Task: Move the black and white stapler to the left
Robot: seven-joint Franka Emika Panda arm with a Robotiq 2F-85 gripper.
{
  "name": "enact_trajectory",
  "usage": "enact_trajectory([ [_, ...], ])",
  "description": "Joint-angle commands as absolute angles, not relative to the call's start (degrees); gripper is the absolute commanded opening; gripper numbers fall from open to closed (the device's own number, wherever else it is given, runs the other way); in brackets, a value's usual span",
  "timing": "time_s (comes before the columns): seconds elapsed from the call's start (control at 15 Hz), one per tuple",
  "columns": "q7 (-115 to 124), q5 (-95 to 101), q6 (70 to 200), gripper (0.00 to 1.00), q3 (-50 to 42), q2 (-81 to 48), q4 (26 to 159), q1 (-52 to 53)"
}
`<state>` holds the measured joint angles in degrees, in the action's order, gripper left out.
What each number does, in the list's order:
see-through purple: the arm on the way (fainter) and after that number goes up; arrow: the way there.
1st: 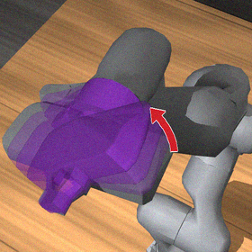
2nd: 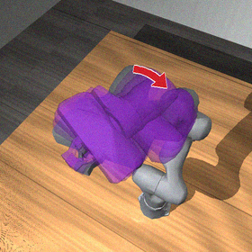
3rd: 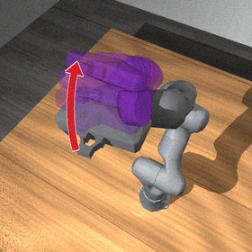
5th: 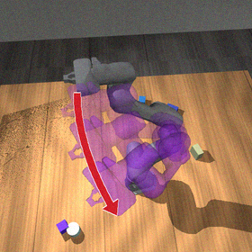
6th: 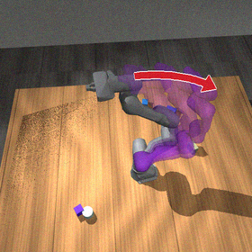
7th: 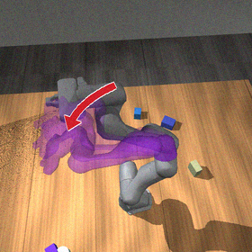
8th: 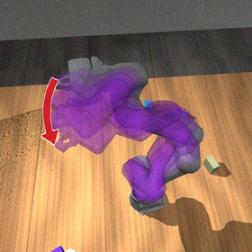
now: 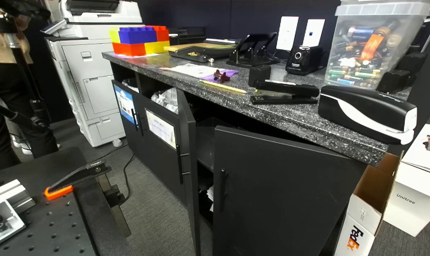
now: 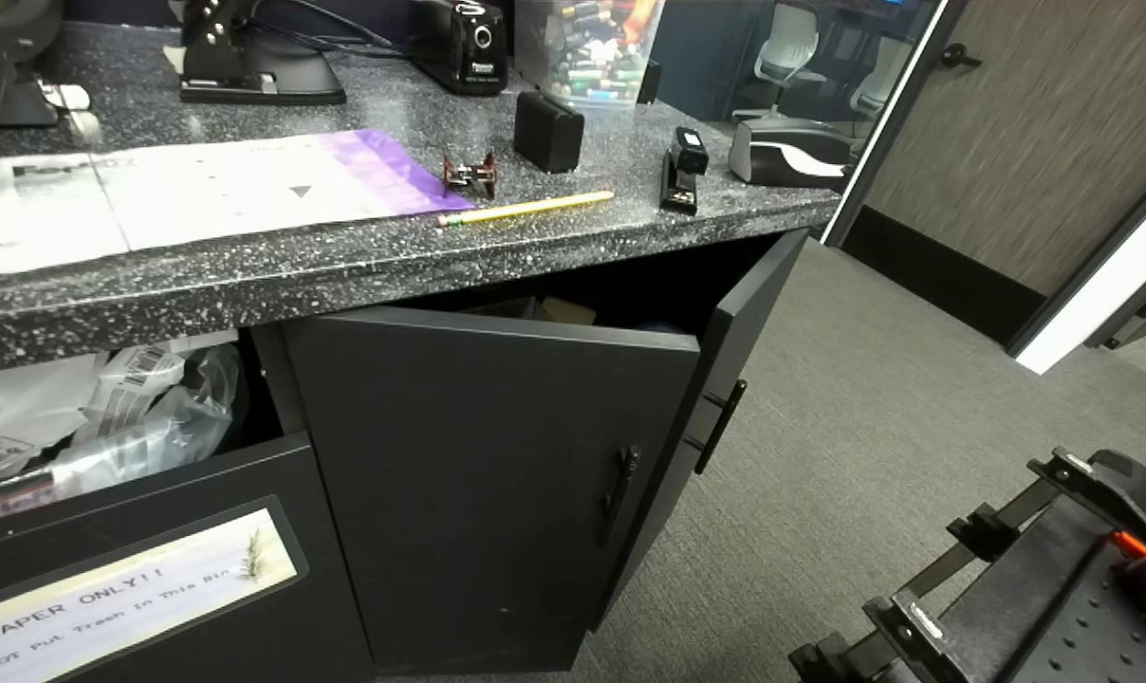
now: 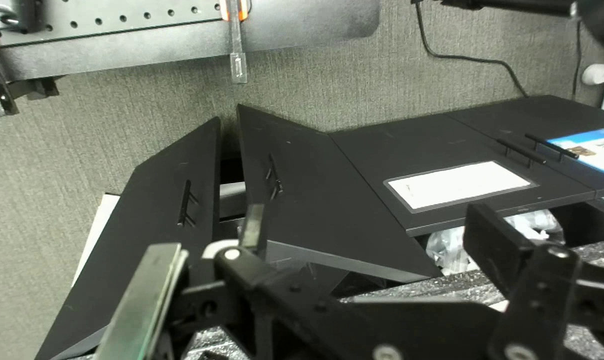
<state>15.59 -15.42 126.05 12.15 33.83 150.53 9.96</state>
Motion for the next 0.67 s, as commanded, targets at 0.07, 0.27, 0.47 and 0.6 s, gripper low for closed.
enact_trajectory([
  [0.07, 14.54, -9.94, 128.29, 1.0, 9.33, 27.98, 145.76, 4.31],
  [0.27, 15.05, -6.58, 132.55, 1.0, 7.32, 21.23, 141.57, 0.33],
  [0.47, 16.12, -3.96, 138.29, 1.0, 5.12, 13.13, 136.64, -3.1],
  [0.6, 18.01, -3.04, 142.27, 1.0, 3.92, 7.92, 133.15, -4.54],
])
